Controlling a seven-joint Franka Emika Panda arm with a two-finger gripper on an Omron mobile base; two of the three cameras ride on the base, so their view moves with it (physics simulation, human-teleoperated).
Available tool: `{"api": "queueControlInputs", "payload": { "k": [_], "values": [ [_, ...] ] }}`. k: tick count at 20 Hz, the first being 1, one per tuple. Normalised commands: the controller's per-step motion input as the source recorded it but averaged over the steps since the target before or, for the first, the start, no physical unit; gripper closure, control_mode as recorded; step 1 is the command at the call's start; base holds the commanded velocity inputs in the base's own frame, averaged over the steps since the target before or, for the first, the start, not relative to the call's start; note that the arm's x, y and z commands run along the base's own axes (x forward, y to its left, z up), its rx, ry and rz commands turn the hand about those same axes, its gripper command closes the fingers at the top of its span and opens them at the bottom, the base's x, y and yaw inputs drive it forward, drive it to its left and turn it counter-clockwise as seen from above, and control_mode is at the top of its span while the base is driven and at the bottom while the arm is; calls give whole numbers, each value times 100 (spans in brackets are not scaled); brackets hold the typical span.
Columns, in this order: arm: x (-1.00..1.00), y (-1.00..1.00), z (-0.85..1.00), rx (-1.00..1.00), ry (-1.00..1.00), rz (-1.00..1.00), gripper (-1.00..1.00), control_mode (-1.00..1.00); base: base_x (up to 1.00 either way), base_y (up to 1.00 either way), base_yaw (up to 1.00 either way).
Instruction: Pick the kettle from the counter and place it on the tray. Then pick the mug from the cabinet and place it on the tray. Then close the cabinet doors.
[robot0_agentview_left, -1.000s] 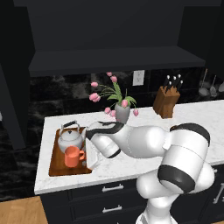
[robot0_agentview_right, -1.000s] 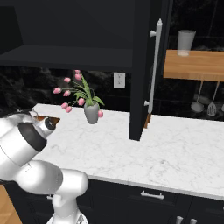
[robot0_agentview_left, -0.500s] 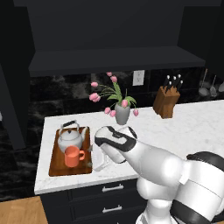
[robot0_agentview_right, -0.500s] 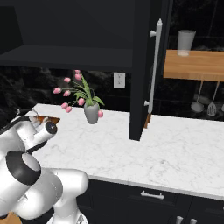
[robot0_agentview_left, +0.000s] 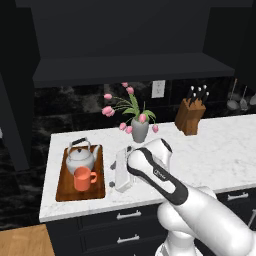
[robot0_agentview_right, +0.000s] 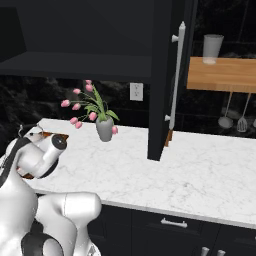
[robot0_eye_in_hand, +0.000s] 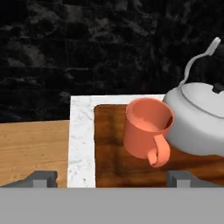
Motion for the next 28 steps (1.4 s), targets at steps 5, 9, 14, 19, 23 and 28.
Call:
{"api": "queueControlInputs", "payload": {
  "k": [5, 9, 14, 19, 23, 28],
  "values": [
    [-44, -24, 74, 0, 5, -3, -100, -100, 0, 0, 0],
    [-44, -19, 71, 0, 3, -9, -100, -100, 0, 0, 0],
    [-49, -18, 59, -1, 0, -17, -100, -100, 0, 0, 0],
    [-37, -25, 58, -1, 4, -22, -100, -100, 0, 0, 0],
    [-30, -21, 46, 0, 14, -22, -100, -100, 0, 0, 0],
    [-44, -19, 36, 0, 2, -11, -100, -100, 0, 0, 0]
  ]
}}
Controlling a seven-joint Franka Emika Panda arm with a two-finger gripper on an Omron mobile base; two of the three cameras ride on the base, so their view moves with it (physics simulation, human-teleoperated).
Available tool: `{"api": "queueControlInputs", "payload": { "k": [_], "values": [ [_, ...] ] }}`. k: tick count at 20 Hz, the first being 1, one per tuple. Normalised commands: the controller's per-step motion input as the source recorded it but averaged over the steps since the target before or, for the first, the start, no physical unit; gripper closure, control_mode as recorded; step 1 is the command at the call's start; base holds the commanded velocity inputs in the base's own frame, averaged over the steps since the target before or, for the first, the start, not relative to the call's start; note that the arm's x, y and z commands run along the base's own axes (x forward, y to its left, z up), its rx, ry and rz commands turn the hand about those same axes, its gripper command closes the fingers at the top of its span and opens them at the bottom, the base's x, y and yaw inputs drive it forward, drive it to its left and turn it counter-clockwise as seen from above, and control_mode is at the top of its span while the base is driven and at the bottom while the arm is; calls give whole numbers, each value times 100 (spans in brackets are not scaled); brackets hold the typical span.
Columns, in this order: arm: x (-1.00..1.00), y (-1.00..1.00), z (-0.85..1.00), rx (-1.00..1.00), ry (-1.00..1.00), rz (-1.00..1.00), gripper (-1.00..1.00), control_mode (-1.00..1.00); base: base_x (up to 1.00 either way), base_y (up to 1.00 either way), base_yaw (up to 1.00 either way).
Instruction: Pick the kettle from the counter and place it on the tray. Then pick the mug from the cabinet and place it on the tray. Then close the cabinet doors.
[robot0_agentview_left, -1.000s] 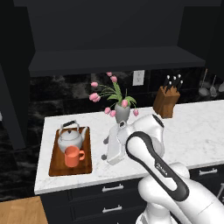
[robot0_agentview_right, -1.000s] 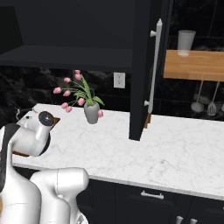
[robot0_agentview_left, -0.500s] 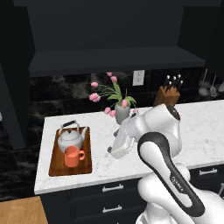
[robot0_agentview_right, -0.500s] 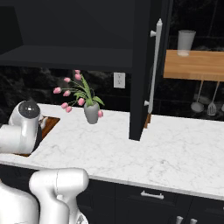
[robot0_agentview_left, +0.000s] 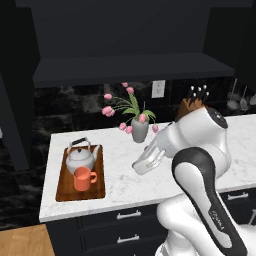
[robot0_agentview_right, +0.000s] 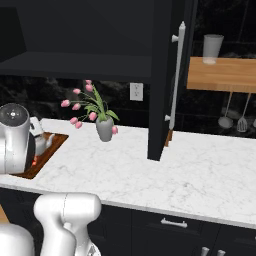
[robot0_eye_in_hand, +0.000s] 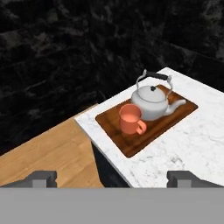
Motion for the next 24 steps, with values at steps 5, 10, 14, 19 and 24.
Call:
{"api": "queueControlInputs", "payload": {
  "k": [5, 10, 14, 19, 24],
  "values": [
    [-56, -21, 29, 0, -6, -1, -100, -100, 0, 0, 0],
    [-59, -31, 21, 0, -15, 0, -100, -100, 0, 0, 0],
    [-52, -25, 20, 0, -16, 0, -100, -100, 0, 0, 0],
    [-43, -13, 13, 0, -10, 0, -100, -100, 0, 0, 0],
    [-32, -13, 12, 0, -6, 0, -100, -100, 0, 0, 0]
  ]
}}
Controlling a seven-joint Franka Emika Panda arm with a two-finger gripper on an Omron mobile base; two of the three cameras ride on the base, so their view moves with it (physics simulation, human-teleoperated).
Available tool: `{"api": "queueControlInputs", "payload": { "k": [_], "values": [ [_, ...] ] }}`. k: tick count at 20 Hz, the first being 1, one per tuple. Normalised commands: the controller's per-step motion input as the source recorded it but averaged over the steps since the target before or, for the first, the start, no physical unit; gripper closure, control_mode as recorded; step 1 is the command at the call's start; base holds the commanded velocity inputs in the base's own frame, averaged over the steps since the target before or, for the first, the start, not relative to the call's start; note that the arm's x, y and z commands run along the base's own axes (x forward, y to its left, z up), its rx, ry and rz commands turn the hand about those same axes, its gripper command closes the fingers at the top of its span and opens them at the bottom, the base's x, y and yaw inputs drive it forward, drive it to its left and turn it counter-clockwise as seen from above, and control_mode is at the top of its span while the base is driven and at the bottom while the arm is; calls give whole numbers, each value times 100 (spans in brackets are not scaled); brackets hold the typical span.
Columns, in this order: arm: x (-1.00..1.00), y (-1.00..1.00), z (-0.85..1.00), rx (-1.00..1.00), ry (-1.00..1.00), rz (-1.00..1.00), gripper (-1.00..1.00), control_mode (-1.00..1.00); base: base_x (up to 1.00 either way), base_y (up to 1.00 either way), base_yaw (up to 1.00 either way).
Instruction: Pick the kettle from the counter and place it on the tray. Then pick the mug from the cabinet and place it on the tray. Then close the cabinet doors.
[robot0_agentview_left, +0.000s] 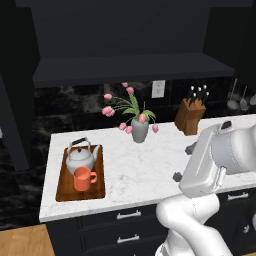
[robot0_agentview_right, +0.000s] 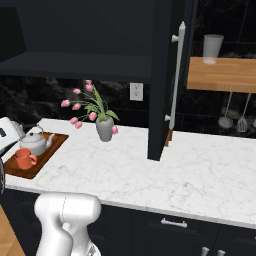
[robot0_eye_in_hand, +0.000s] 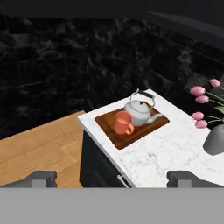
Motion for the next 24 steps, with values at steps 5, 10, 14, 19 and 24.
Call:
{"api": "queueControlInputs", "payload": {
  "k": [5, 10, 14, 19, 24],
  "values": [
    [-11, -10, 12, 0, -6, 0, -100, -100, 0, 0, 0],
    [0, 5, 12, 0, -14, 7, -100, -100, 0, 0, 0],
    [0, 36, 10, -5, -22, 12, -100, -100, 0, 0, 0],
    [0, 39, 11, -8, -28, 14, -100, -100, 0, 0, 0],
    [6, 50, 2, -10, -22, 9, -100, -100, 0, 0, 0]
  ]
}}
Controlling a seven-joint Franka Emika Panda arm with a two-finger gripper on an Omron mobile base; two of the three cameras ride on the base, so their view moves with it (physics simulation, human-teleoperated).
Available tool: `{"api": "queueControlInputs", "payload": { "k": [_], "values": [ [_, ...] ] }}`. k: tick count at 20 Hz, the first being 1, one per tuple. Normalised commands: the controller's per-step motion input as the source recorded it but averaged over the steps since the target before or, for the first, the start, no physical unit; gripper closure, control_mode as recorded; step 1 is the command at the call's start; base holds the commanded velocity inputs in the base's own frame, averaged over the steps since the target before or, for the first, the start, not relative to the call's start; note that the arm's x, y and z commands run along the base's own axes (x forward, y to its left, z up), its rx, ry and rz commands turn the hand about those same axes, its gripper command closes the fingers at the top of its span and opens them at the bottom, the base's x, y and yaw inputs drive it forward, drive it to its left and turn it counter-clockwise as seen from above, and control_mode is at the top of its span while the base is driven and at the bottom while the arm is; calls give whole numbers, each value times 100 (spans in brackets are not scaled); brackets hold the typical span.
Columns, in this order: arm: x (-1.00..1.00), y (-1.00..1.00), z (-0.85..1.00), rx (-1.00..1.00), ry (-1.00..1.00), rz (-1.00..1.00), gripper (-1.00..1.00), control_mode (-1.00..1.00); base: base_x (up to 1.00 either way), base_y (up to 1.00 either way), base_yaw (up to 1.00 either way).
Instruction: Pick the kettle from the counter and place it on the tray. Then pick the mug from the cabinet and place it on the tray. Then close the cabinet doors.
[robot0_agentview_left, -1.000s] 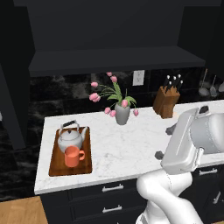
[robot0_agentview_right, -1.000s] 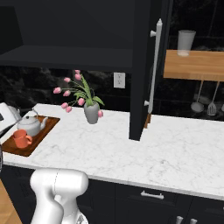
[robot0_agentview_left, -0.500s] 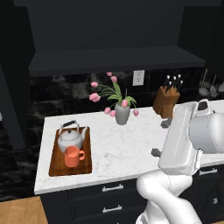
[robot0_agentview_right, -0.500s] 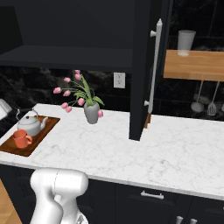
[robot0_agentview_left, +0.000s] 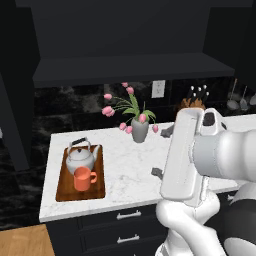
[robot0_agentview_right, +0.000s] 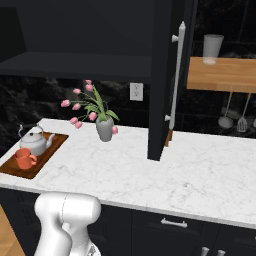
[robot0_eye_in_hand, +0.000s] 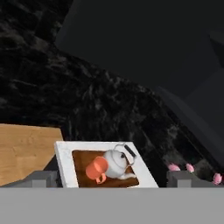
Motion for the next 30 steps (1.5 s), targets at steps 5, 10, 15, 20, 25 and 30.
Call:
{"api": "queueControlInputs", "payload": {
  "k": [5, 10, 15, 20, 25, 30],
  "values": [
    [8, 42, 4, -6, -7, 1, -100, -100, 0, 0, 0],
    [0, 36, 3, -6, -14, 7, -100, -100, 0, 0, 0],
    [-4, 51, 2, -2, -12, 15, -100, -100, 0, 0, 0],
    [0, 73, 2, -11, -10, 17, -100, -100, 0, 0, 0],
    [-17, 57, 13, -13, -14, 24, -100, -100, 0, 0, 0],
    [-22, 49, 14, -10, -25, 13, -100, -100, 0, 0, 0]
  ]
}}
